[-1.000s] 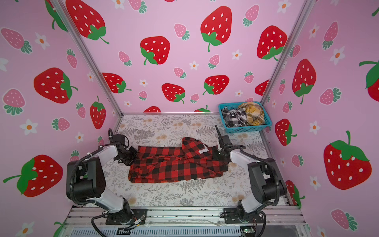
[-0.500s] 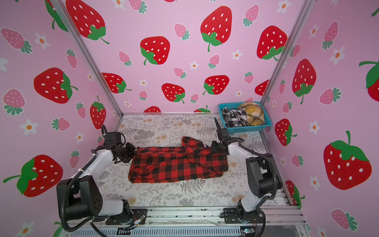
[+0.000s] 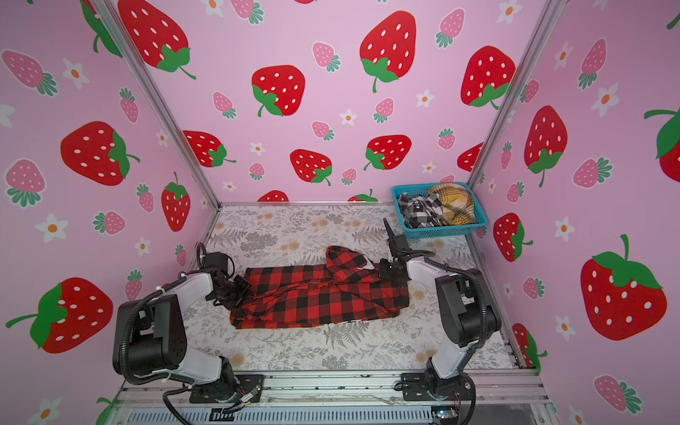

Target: Fold and stack the long sleeve shirts

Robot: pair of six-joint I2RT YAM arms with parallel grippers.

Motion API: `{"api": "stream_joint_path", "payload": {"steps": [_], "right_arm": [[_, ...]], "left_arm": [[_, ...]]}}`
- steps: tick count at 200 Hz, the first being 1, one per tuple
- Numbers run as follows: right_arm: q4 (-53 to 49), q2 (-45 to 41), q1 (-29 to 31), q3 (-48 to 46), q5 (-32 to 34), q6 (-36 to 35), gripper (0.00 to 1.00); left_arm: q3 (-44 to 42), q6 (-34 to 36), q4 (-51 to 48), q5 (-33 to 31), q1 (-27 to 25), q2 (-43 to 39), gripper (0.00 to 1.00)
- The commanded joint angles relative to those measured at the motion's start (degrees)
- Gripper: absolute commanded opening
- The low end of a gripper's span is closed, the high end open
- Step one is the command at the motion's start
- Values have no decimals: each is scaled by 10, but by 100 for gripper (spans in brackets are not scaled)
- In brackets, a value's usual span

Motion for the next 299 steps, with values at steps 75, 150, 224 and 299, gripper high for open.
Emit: {"api": "stream_joint_path", "payload": {"steps": [75, 150, 224, 299], "right_arm": [[-104, 85, 50, 265, -17, -27, 72], [-213, 322, 163, 553, 29, -49, 75], [-293, 460, 189, 718, 59, -33, 36], [-240, 283, 224, 594, 55, -41, 0]], "left_arm": [[191, 37, -122, -72, -104, 6, 35], [171, 35, -82, -62, -134, 79, 2], [147, 52, -71, -69, -134, 92, 0], [124, 55, -44, -69, -133, 123, 0]]}}
